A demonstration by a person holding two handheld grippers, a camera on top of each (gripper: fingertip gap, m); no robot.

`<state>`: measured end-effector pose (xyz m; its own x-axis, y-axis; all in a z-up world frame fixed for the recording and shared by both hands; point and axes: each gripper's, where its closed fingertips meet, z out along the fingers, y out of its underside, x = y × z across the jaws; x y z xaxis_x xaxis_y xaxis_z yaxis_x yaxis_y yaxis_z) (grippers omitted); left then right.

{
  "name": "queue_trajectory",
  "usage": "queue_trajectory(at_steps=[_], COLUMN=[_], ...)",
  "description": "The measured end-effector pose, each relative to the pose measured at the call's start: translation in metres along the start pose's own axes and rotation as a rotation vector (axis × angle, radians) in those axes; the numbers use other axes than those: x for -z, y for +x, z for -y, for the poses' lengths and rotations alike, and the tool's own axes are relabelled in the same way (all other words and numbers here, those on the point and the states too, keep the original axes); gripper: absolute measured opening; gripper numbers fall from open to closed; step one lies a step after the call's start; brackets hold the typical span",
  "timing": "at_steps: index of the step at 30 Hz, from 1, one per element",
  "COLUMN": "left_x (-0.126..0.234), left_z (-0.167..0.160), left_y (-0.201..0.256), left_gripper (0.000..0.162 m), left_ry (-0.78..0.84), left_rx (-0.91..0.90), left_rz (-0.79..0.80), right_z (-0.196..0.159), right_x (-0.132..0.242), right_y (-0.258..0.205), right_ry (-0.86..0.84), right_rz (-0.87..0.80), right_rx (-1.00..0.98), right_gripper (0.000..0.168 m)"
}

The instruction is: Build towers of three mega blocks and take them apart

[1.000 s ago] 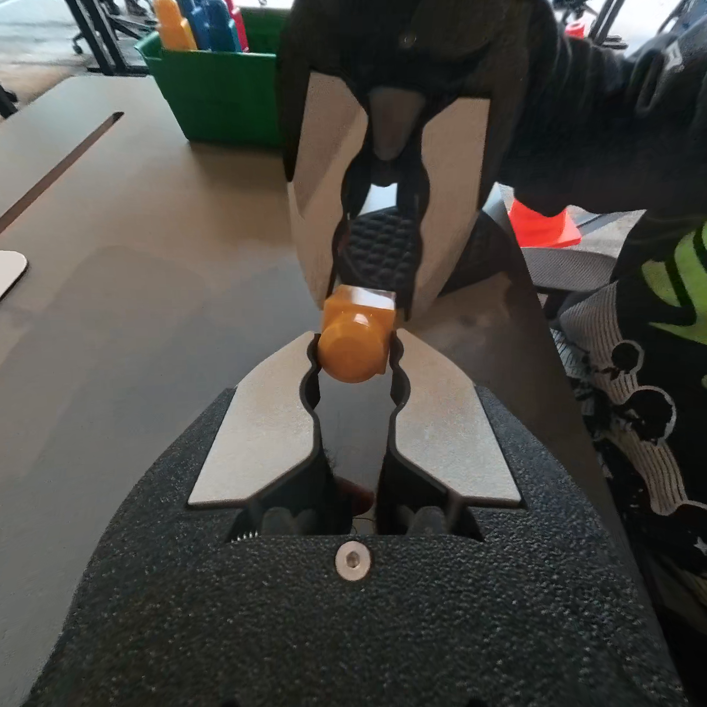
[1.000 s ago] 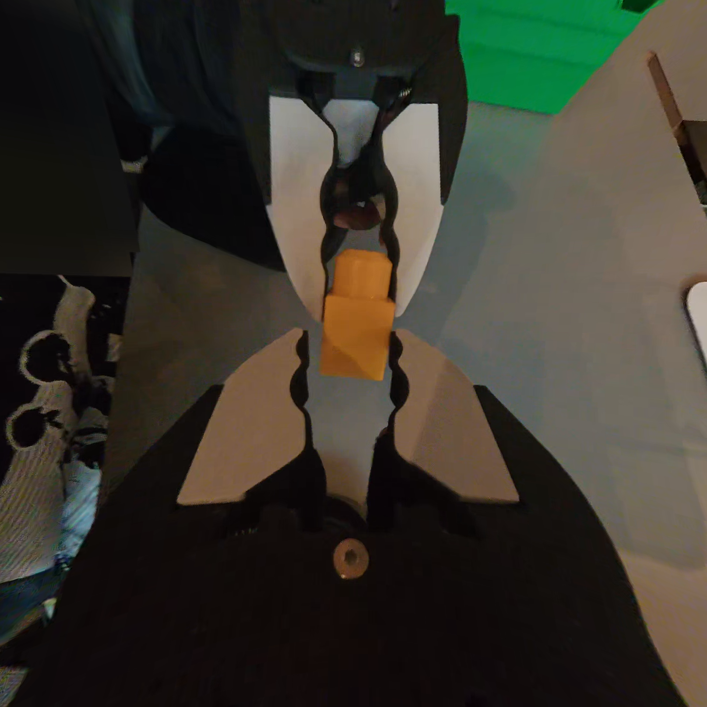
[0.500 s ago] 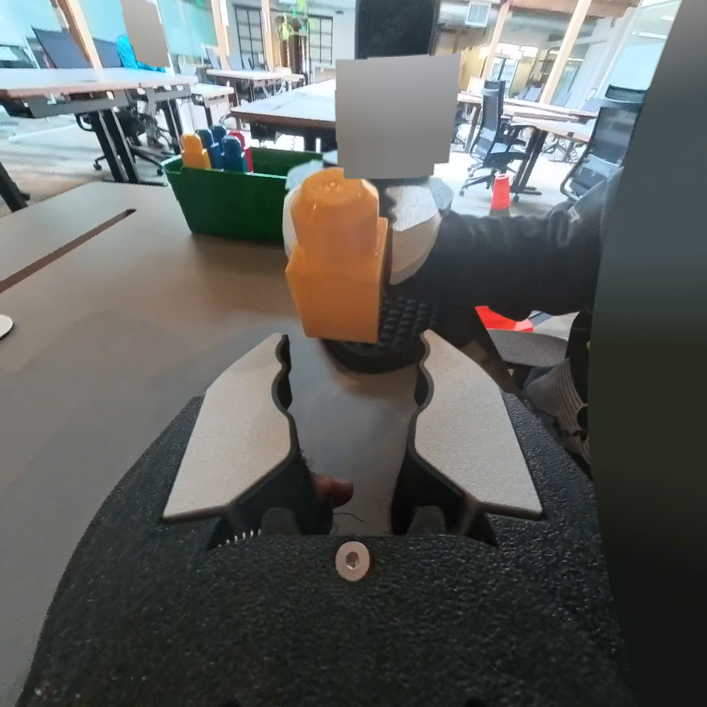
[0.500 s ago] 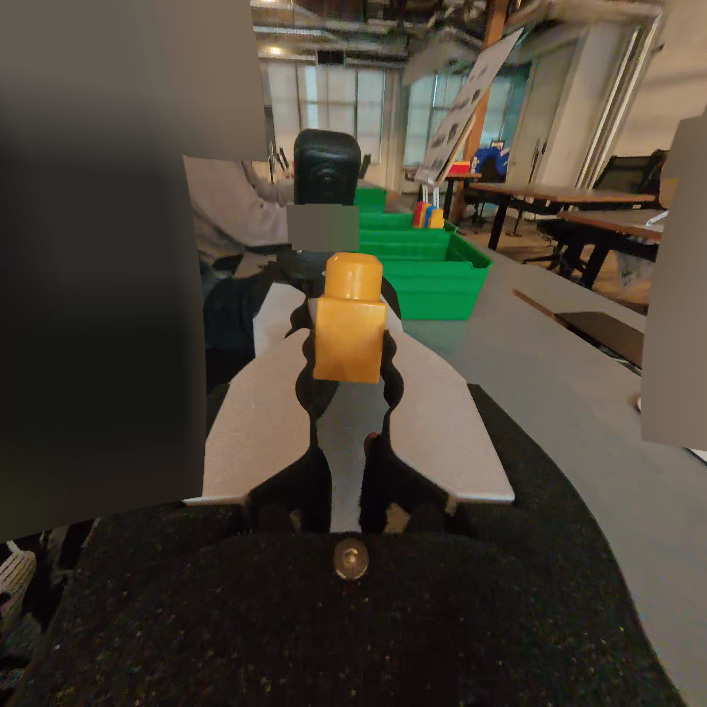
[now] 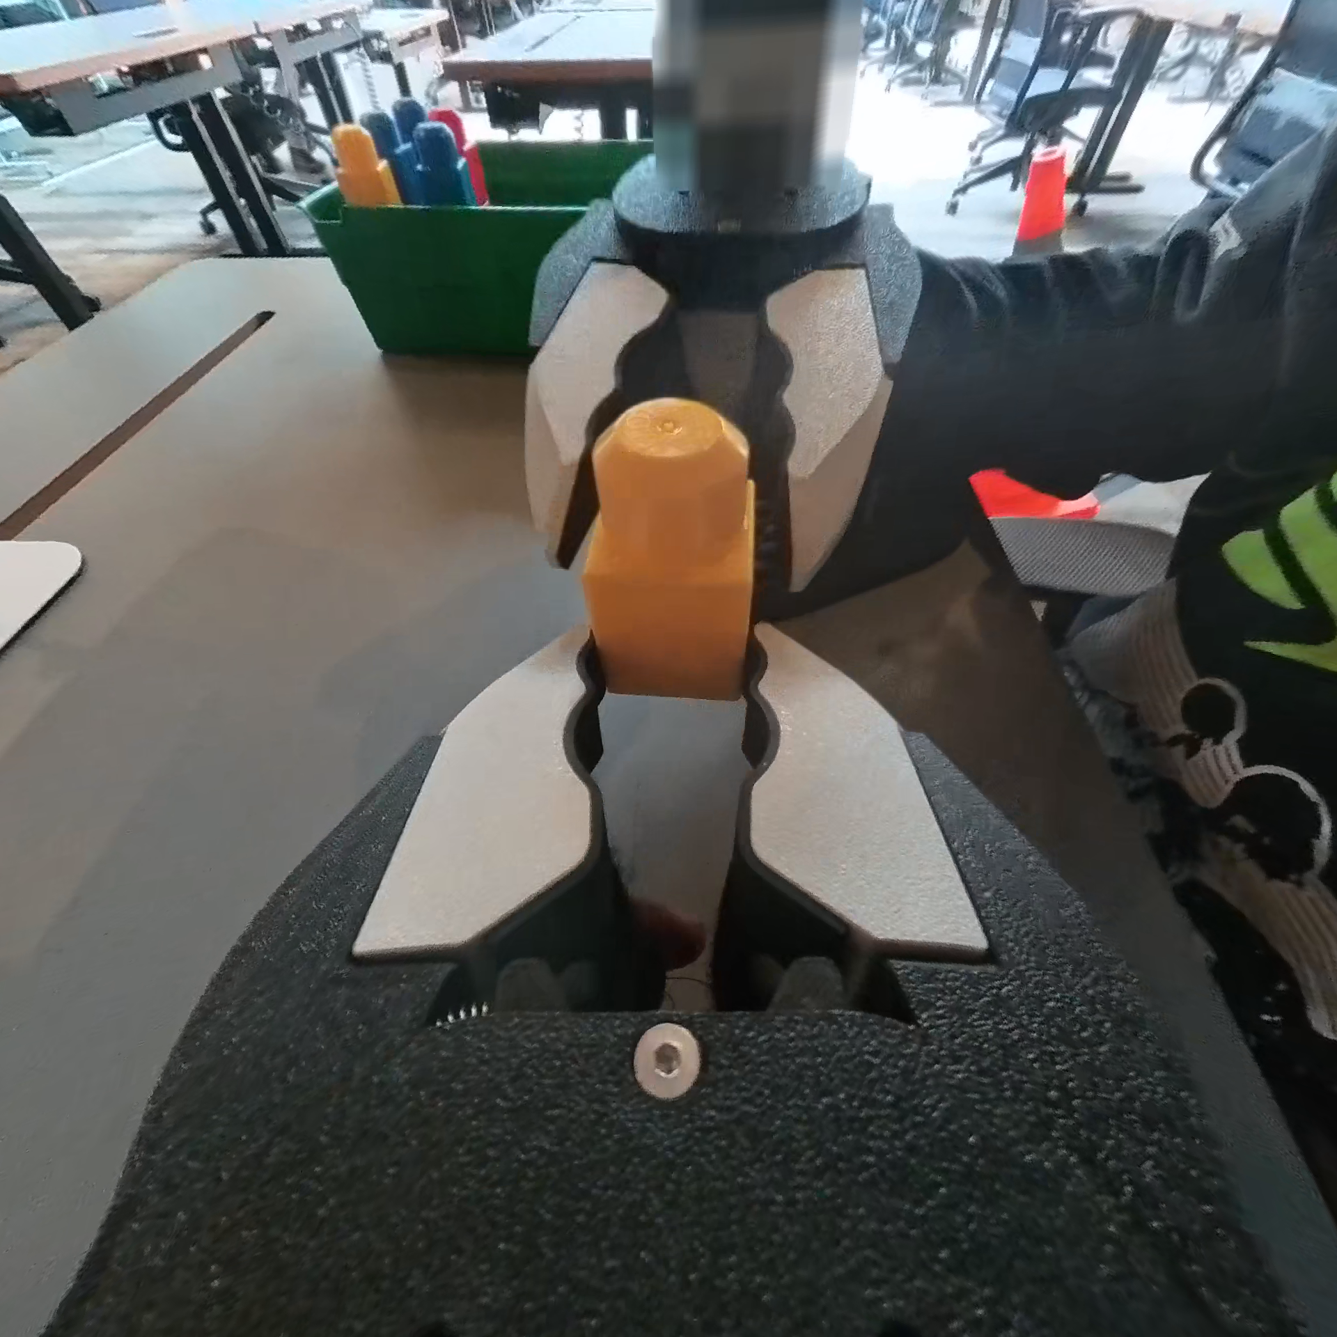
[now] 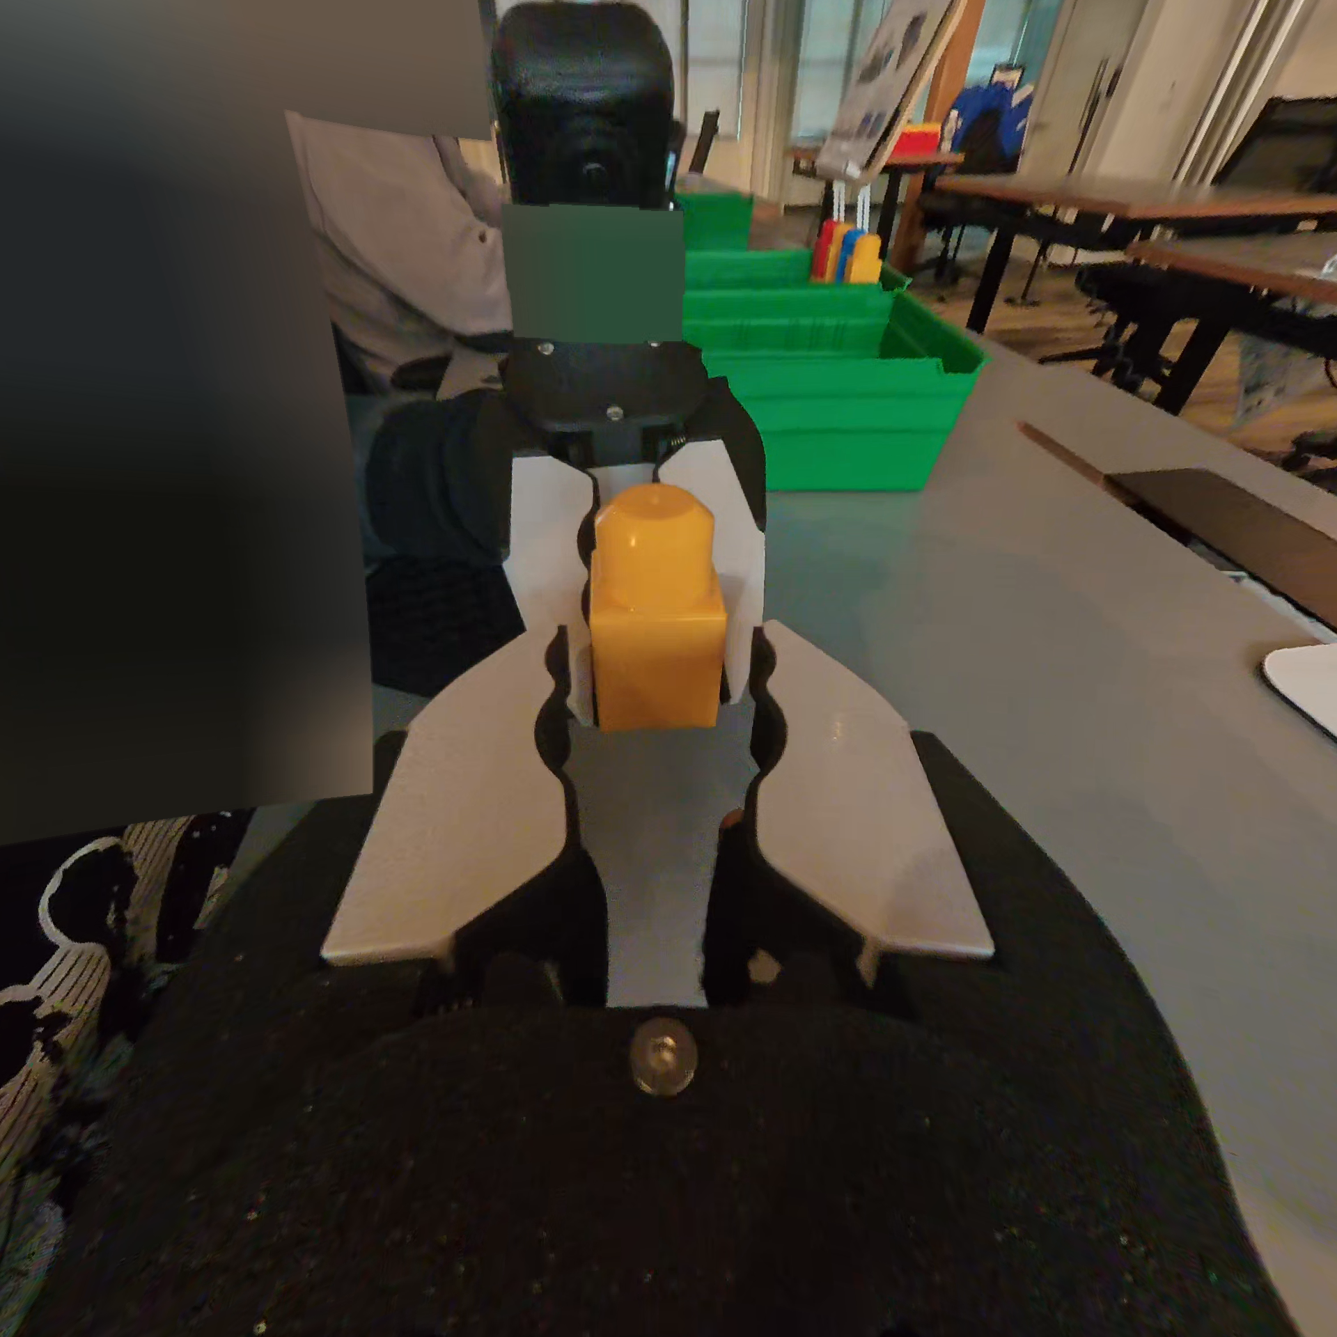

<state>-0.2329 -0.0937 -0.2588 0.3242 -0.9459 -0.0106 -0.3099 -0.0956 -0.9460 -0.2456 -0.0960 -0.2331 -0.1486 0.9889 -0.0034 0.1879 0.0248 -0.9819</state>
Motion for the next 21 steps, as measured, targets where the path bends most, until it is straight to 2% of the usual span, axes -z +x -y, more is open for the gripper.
queue_trajectory(at_steps=[3, 10, 18, 21], left_x=[-0.002, -0.004, -0.005, -0.002], left_z=[-0.002, -0.011, -0.011, -0.011], left_y=[0.002, 0.002, 0.003, -0.001], left_gripper=[0.036, 0.036, 0.037, 0.052], left_ry=[-0.02, -0.073, -0.07, -0.069], left_rx=[-0.012, -0.025, -0.04, -0.002], left_rz=[-0.002, 0.0, -0.003, 0.005], right_z=[-0.004, -0.007, -0.007, -0.003], right_x=[-0.004, -0.005, -0.004, 0.0], right_y=[-0.003, -0.003, -0.004, -0.002], right_ry=[-0.043, -0.045, -0.035, -0.006], right_rz=[-0.003, -0.009, -0.015, -0.034], right_rx=[0.034, 0.07, 0.122, 0.153], right_gripper=[0.049, 0.036, 0.035, 0.035])
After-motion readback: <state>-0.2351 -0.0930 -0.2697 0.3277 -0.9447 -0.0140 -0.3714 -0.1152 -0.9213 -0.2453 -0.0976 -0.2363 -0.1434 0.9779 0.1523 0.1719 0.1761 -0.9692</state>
